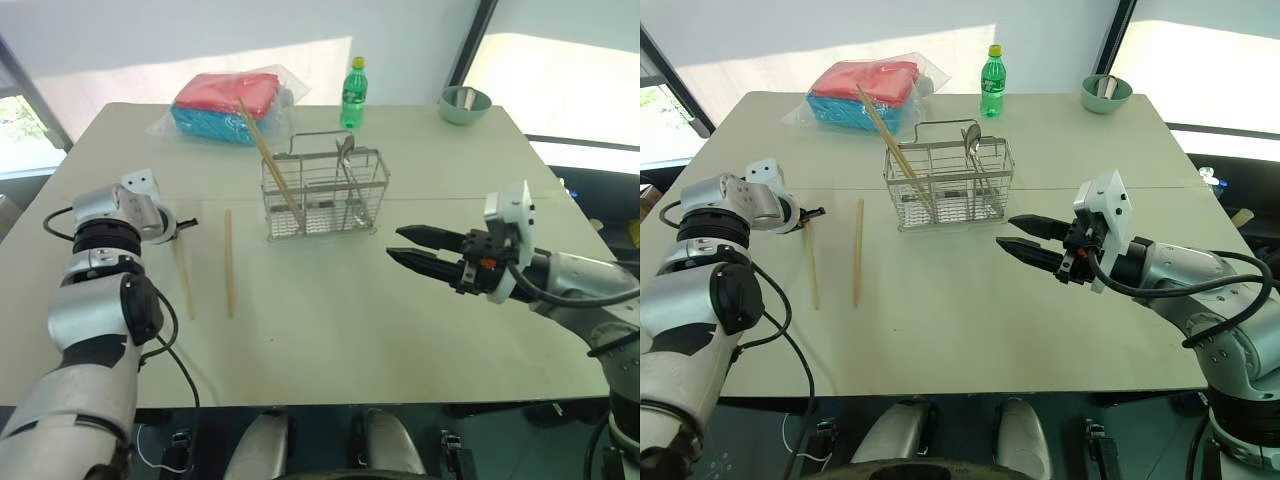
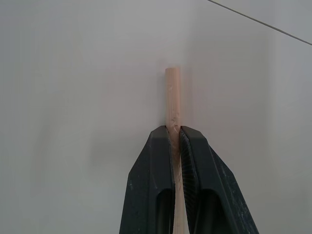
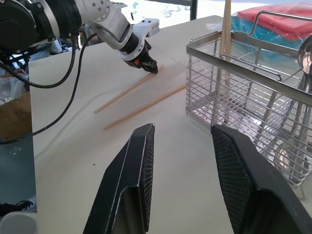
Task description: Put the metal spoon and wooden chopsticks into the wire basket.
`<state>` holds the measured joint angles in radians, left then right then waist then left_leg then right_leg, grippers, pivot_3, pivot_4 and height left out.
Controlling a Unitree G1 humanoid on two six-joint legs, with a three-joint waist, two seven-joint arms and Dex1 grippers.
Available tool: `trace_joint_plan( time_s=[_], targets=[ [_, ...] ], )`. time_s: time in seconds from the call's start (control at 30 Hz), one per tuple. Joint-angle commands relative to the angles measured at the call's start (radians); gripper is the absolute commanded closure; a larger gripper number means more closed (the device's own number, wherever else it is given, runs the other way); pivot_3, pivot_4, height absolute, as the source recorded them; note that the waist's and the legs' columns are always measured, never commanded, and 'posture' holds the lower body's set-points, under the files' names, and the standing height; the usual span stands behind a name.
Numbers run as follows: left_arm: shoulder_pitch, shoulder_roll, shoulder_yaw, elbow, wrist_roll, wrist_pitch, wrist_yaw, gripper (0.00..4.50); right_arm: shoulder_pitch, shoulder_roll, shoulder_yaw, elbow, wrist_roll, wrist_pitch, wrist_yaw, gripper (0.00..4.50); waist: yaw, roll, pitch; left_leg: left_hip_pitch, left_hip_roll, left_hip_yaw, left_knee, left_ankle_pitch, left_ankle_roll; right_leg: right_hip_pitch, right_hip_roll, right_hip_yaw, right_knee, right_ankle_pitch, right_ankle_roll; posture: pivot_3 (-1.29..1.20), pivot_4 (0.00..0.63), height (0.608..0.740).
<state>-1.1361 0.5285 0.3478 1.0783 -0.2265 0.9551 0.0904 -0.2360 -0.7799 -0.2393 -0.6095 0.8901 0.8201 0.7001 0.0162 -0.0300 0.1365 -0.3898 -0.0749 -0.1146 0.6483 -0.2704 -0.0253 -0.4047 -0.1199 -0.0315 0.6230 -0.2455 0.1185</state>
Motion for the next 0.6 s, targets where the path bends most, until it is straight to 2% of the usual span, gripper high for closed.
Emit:
trace_joint_plan(
  time_s=[0.03,0.13,0.27,0.37,0.47,0.6],
  targets=[
    [-0.009,0.013,-0.024,-0.028,0.034,-0.077,0.002,4.46,-0.006,-0.005,-0.019,-0.019,0.010,-0.026,0.004,2.60,-0.001,0.000,0.000,0.000,0.000,0.000,0.000,0.000,0.000,0.000,0.000,0.000,0.000,0.000,0.000,0.00,0.150,0.667],
    [-0.030,0.039,-0.007,-0.085,0.031,-0.245,-0.015,4.46,-0.022,-0.004,-0.016,-0.009,0.012,-0.018,-0.006,2.60,-0.002,-0.002,0.001,-0.001,0.001,0.000,0.000,0.000,0.000,-0.001,0.000,0.000,0.000,0.000,0.000,0.00,0.150,0.667],
    [-0.074,0.062,0.023,-0.202,0.004,-0.553,-0.093,4.46,-0.032,-0.011,-0.026,-0.012,0.037,0.006,-0.023,2.60,-0.002,-0.004,0.003,-0.002,0.001,0.000,0.000,0.000,-0.001,-0.002,-0.001,0.000,0.000,0.000,0.000,0.00,0.150,0.667],
    [-0.118,0.043,0.054,-0.335,-0.053,-0.753,-0.185,4.46,-0.019,-0.018,-0.034,-0.025,0.057,0.020,-0.033,2.60,0.000,-0.004,0.003,-0.003,0.001,0.000,0.000,0.001,-0.002,-0.002,-0.002,0.000,-0.003,0.000,0.000,0.00,0.150,0.667],
    [-0.170,-0.009,0.089,-0.449,-0.158,-0.796,-0.277,4.46,-0.005,-0.016,-0.033,-0.039,0.067,0.026,-0.051,2.60,0.003,-0.004,0.003,-0.003,0.000,0.000,0.000,0.000,-0.002,0.001,-0.003,-0.001,-0.007,0.001,0.001,0.00,0.150,0.667],
    [-0.219,-0.103,0.088,-0.571,-0.283,-0.698,-0.331,4.46,0.024,-0.003,-0.032,-0.066,0.083,0.024,-0.083,2.60,0.014,-0.004,0.003,-0.002,-0.001,0.000,0.001,-0.001,0.001,0.003,-0.004,-0.001,-0.008,0.001,0.002,0.00,0.150,0.667]
  ],
)
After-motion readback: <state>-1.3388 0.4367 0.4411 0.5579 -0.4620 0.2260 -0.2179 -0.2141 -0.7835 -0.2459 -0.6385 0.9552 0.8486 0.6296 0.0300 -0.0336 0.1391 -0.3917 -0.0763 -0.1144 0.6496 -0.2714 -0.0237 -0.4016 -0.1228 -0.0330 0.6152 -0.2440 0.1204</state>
